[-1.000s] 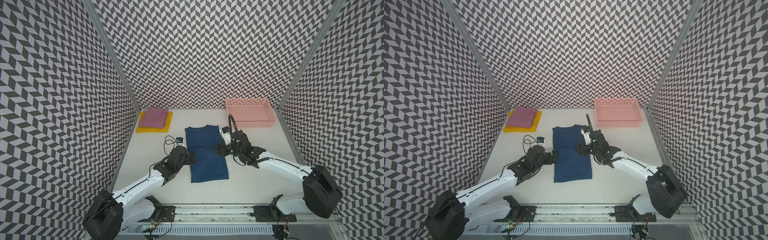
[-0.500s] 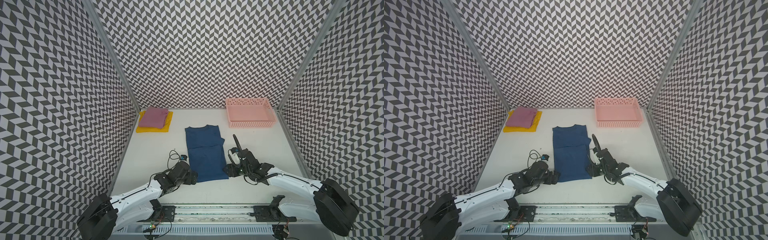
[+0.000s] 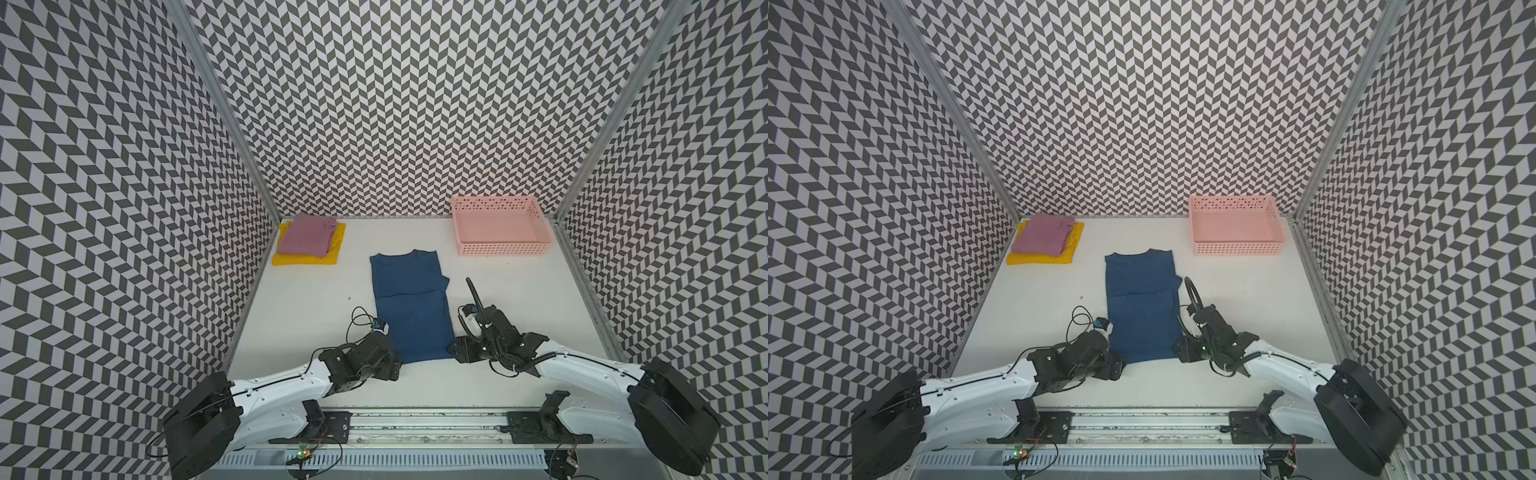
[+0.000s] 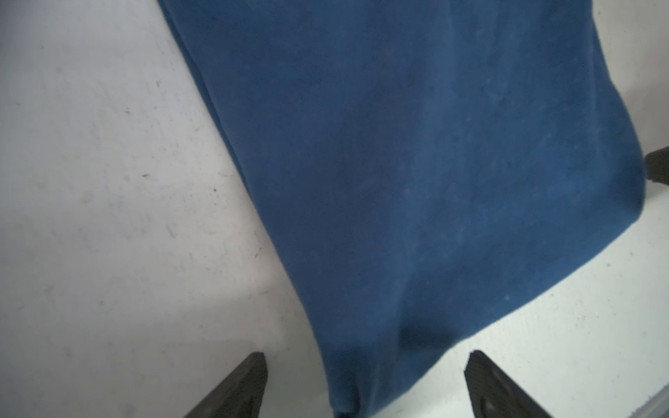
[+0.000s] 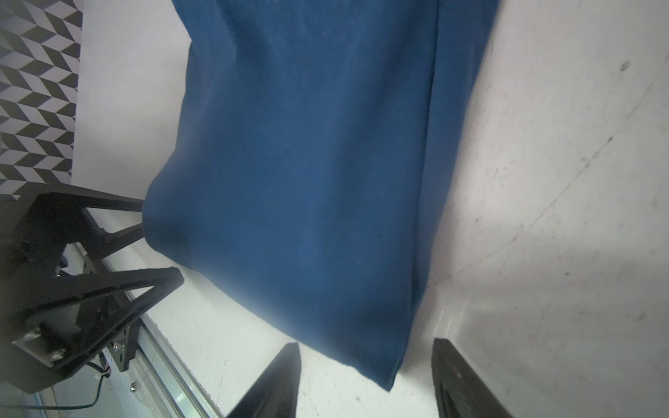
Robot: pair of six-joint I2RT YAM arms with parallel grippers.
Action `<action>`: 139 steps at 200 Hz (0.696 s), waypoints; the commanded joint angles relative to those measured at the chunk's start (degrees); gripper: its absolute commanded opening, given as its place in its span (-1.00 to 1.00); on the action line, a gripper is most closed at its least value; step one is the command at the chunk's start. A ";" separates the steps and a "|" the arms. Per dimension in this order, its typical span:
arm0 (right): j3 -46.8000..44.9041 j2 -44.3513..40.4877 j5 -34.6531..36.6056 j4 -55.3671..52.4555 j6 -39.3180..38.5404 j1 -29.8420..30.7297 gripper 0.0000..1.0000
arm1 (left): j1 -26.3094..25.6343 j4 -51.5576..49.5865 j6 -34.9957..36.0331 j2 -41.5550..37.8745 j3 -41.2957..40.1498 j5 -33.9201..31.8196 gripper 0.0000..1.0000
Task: Fold and stack t-shirts
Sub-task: Fold the T-shirt.
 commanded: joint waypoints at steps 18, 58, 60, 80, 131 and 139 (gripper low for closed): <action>-1.24 2.79 -2.05 5.10 0.93 0.63 0.18 | -0.30 0.59 -0.87 -1.04 -0.91 -1.53 0.44; -1.87 7.76 -4.14 10.91 2.10 1.80 0.17 | -0.26 1.97 -0.82 -3.13 -1.61 -2.20 -0.32; -1.86 8.03 -4.24 11.21 2.14 1.82 0.17 | -0.23 2.10 -0.81 -3.17 -1.61 -2.25 -0.35; -1.17 10.13 -4.56 12.49 2.03 2.37 0.10 | -0.21 2.79 -0.54 -3.44 -1.44 -3.11 -0.48; -0.02 9.37 -4.54 11.57 1.47 2.88 -1.00 | -0.17 2.87 1.31 -3.37 1.57 -7.82 -0.75; -0.03 8.20 -4.04 10.69 1.48 3.03 -1.00 | -0.13 2.50 1.42 -3.90 1.68 -8.22 -0.80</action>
